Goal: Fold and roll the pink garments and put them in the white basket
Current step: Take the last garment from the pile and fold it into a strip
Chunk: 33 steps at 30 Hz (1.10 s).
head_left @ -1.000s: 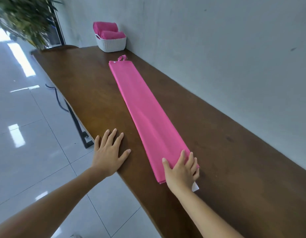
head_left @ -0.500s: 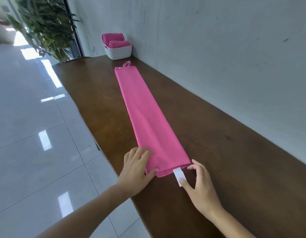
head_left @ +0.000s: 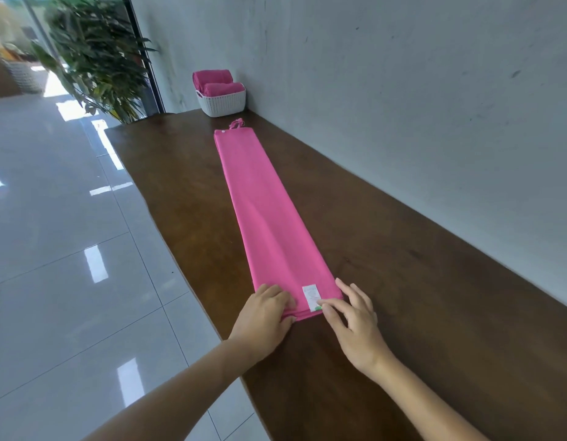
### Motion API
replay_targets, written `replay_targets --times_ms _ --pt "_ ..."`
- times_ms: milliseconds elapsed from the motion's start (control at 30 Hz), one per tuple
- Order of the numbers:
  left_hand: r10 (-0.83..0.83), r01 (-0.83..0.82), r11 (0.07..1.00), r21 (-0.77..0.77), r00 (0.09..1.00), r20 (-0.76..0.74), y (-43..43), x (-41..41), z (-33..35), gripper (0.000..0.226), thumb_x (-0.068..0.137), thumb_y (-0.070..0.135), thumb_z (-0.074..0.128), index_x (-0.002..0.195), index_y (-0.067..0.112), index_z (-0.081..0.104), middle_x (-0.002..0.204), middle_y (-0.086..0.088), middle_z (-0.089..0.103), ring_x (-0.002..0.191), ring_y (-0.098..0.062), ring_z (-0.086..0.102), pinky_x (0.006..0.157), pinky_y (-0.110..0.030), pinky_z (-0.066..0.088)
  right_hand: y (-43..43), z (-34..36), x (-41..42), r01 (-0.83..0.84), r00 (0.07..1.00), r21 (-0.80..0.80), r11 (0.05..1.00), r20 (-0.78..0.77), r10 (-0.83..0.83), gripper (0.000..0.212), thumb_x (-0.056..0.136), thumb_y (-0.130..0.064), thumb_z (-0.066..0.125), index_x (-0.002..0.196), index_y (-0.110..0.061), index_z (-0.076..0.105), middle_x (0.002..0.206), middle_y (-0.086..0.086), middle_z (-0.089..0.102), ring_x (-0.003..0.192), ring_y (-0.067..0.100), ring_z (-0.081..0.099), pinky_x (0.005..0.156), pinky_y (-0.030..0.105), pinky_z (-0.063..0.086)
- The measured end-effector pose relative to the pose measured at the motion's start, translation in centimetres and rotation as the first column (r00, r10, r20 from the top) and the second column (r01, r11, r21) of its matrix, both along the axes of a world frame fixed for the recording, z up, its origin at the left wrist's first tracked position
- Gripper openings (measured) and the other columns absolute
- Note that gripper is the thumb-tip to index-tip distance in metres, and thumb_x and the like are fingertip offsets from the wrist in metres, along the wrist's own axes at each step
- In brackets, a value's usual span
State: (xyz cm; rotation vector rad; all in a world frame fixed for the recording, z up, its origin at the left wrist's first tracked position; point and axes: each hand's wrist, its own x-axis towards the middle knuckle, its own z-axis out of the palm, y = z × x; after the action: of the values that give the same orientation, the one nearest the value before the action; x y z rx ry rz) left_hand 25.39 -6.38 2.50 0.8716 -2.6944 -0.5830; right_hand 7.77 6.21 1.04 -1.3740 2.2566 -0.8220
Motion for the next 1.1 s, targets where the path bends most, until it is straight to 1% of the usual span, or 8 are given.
replay_targets --times_ms 100,200,267,367,533,733,867,1100 --pt "0.008 -0.004 0.995 -0.098 0.999 0.045 0.4 -0.4 -0.1 0.020 0.104 0.032 0.050 0.118 0.024 0.062 0.119 0.009 0.060 0.112 -0.012 0.051 0.101 -0.027 0.043 -0.7 -0.1 -0.4 -0.046 0.997 -0.004 0.999 -0.064 0.046 0.034 0.101 -0.054 0.044 0.123 -0.041 0.066 0.160 -0.018 0.028 0.151 0.006 0.006 0.123 0.047 0.018" --pt "0.029 -0.017 0.991 -0.131 0.996 0.085 0.3 -0.6 -0.1 0.020 0.106 0.030 0.043 0.115 0.022 0.059 0.119 0.005 0.060 0.109 -0.016 0.050 0.097 -0.029 0.042 -0.8 -0.5 -0.4 -0.108 0.977 -0.002 0.994 -0.185 0.106 0.032 0.099 -0.048 0.055 0.128 -0.039 0.063 0.158 -0.019 0.030 0.150 0.005 0.009 0.122 0.039 0.017" --pt "0.042 -0.032 0.995 -0.091 0.993 0.107 0.0 -0.5 -0.2 0.019 0.106 0.030 0.040 0.113 0.022 0.056 0.117 0.005 0.058 0.109 -0.017 0.048 0.096 -0.031 0.042 -0.7 -0.9 -0.2 -0.144 0.949 -0.013 0.989 -0.287 0.134 0.033 0.099 -0.044 0.057 0.130 -0.036 0.062 0.154 -0.018 0.036 0.149 0.006 0.016 0.119 0.034 0.017" --pt "0.031 -0.037 0.998 0.042 0.989 0.143 -0.5 0.0 -0.2 0.012 0.106 0.033 0.040 0.106 0.026 0.050 0.115 0.007 0.054 0.108 -0.016 0.046 0.098 -0.034 0.041 -0.7 -1.4 0.2 -0.171 0.907 -0.073 0.983 -0.400 0.128 0.029 0.098 -0.036 0.062 0.126 -0.031 0.066 0.138 -0.014 0.053 0.138 0.007 0.036 0.116 0.036 0.034" --pt "-0.022 -0.004 0.990 0.140 0.982 0.188 -1.3 1.7 0.1 0.012 0.105 0.035 0.041 0.102 0.026 0.049 0.109 0.008 0.054 0.104 -0.014 0.047 0.097 -0.033 0.042 -1.3 -1.4 1.6 -0.217 0.862 -0.108 0.970 -0.488 0.138 0.020 0.090 -0.030 0.074 0.109 -0.027 0.071 0.108 -0.012 0.061 0.106 0.007 0.056 0.093 0.027 0.047" --pt "0.081 -0.080 0.997 -0.018 0.992 0.097 0.7 3.1 -0.2 0.022 0.099 0.053 0.048 0.101 0.032 0.045 0.110 0.017 0.052 0.103 -0.008 0.045 0.092 -0.025 0.035 -2.2 -0.5 2.0 -0.177 0.932 -0.101 0.979 -0.336 0.134 0.015 0.093 -0.029 0.071 0.107 -0.024 0.072 0.105 -0.014 0.063 0.102 0.006 0.053 0.087 0.023 0.050" --pt "0.137 -0.136 0.988 -0.070 0.991 0.012 1.0 3.1 -0.7 0.021 0.103 0.053 0.044 0.102 0.032 0.048 0.111 0.017 0.056 0.102 -0.006 0.049 0.089 -0.021 0.038 -2.8 1.1 1.0 -0.180 0.966 -0.016 0.983 -0.192 0.174 0.017 0.094 -0.037 0.069 0.107 -0.026 0.069 0.104 -0.019 0.054 0.100 0.000 0.050 0.074 0.006 0.038" --pt "0.193 -0.196 0.975 -0.102 0.980 -0.040 -0.1 2.3 -1.2 0.018 0.102 0.042 0.052 0.094 0.027 0.058 0.097 0.013 0.064 0.090 -0.009 0.055 0.080 -0.027 0.050 -4.0 2.0 0.1 -0.190 0.976 0.075 0.979 -0.098 0.197 0.017 0.095 -0.043 0.065 0.097 -0.026 0.062 0.099 -0.013 0.054 0.097 0.006 0.052 0.069 0.016 0.038"
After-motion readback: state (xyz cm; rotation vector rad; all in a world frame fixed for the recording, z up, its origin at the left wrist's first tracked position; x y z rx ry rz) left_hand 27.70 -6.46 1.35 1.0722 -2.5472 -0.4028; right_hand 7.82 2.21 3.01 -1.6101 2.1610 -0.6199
